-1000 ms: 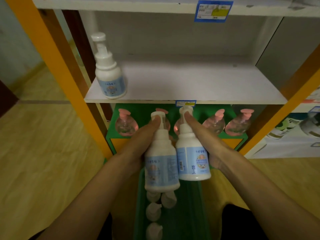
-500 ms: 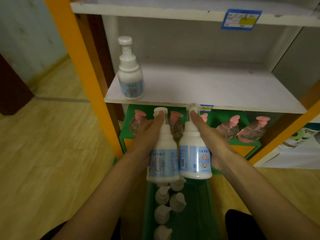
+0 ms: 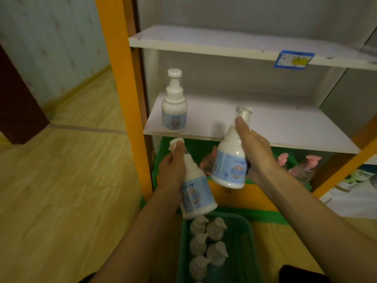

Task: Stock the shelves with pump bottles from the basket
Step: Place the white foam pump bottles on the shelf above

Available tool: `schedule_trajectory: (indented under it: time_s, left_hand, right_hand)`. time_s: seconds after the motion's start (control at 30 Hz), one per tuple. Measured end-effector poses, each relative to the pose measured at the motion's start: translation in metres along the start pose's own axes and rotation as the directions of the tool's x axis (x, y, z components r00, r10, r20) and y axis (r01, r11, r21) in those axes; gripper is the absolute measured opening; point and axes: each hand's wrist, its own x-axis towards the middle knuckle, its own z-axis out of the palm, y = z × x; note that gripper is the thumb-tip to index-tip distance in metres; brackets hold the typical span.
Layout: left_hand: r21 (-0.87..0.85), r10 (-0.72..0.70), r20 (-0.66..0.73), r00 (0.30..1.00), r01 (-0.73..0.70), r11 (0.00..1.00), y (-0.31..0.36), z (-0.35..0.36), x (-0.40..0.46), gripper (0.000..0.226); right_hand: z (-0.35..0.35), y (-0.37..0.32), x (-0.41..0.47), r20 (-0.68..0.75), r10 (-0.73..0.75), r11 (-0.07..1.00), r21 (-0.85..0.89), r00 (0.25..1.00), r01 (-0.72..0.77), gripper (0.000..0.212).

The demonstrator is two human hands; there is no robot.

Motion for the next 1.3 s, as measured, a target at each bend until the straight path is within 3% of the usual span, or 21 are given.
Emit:
schedule_trajectory:
  time_s: [0.13, 0.27, 0.4, 0.6, 0.73, 1.1, 1.3]
  left_hand:
    - [-0.016, -0.010, -0.020, 1.000, 0.010, 1.000, 0.002, -0.003, 0.004, 0.063]
    - [-0.059, -0.034, -0.089, 0.995, 0.029, 0.998, 0.008, -0.006, 0.007, 0.041]
    - [-0.079, -0.008, -0.137, 0.991, -0.003, 0.997, 0.009, -0.005, 0.011, 0.034]
    - [-0.090, -0.042, -0.124, 0.991, 0.031, 0.995, 0.012, 0.000, 0.015, 0.084]
    - [-0.105, -0.038, -0.109, 0.993, 0.027, 0.994, 0.013, 0.001, 0.018, 0.073]
    - [-0.092, -0.054, -0.120, 0.991, 0.043, 0.995, 0.011, 0.001, 0.023, 0.071]
    - [-0.076, -0.061, -0.119, 0.991, 0.052, 0.996, 0.009, 0.003, 0.024, 0.064]
  right_hand:
    - [0.025, -0.024, 0.019, -0.053, -0.089, 0.993, -0.080, 0.995, 0.085, 0.038]
    - [0.043, -0.028, 0.040, -0.050, -0.166, 0.978, -0.138, 0.985, 0.158, 0.036]
    - [0.052, -0.025, 0.061, -0.043, -0.200, 0.970, -0.149, 0.979, 0.191, 0.033]
    - [0.060, -0.022, 0.083, -0.014, -0.218, 0.966, -0.143, 0.976, 0.214, 0.032]
    - [0.064, -0.026, 0.090, 0.026, -0.199, 0.971, -0.131, 0.980, 0.201, 0.024]
    - [0.071, -0.017, 0.105, 0.093, -0.200, 0.958, -0.188, 0.975, 0.215, 0.035]
    - [0.072, -0.016, 0.111, 0.081, -0.260, 0.944, -0.189, 0.962, 0.271, 0.025]
